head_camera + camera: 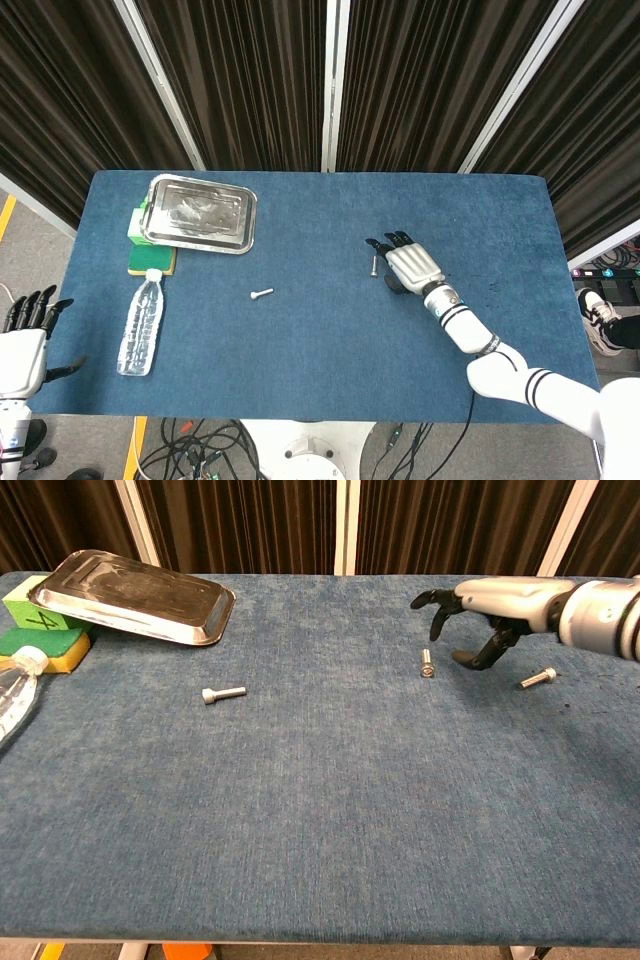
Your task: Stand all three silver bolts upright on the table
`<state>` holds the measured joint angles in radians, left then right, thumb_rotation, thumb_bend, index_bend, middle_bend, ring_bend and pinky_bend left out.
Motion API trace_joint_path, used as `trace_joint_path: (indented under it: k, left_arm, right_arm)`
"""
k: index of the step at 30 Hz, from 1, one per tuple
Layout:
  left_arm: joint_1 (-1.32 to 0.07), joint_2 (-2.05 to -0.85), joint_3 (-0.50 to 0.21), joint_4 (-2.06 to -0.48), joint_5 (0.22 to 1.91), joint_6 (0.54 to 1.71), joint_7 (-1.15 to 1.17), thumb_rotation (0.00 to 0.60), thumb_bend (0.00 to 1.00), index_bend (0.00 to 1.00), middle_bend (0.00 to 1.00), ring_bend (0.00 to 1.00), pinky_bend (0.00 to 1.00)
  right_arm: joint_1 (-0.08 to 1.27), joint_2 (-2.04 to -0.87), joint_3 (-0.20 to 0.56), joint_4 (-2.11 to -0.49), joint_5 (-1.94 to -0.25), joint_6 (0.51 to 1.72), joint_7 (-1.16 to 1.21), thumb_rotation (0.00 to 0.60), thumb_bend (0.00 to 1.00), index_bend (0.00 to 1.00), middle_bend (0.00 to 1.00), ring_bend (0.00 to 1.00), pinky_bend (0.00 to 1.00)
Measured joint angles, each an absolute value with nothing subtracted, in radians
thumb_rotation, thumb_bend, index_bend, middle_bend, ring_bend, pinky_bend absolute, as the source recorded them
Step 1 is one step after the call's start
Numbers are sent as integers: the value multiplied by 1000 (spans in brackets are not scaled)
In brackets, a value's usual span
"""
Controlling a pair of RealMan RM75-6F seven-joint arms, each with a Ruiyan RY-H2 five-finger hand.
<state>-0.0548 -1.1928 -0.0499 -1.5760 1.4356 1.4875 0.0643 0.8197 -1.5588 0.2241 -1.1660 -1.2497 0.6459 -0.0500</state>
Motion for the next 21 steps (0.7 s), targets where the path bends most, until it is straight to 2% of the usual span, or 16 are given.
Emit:
trace_joint_path:
  k: [11, 21]
  left_arm:
    - [-52, -1200, -48, -1564, 1431, 1485, 52, 600, 61, 192, 43, 0, 0]
    - [-47, -1210, -44, -1536, 1440, 1489, 22, 600, 61, 193, 43, 0, 0]
  right_arm:
    - [852, -1625, 199, -1080, -1266, 643, 6, 600, 438, 45, 290, 0, 0]
    - [806, -1576, 162, -1128, -1253, 684, -20, 600, 437, 45, 368, 0, 0]
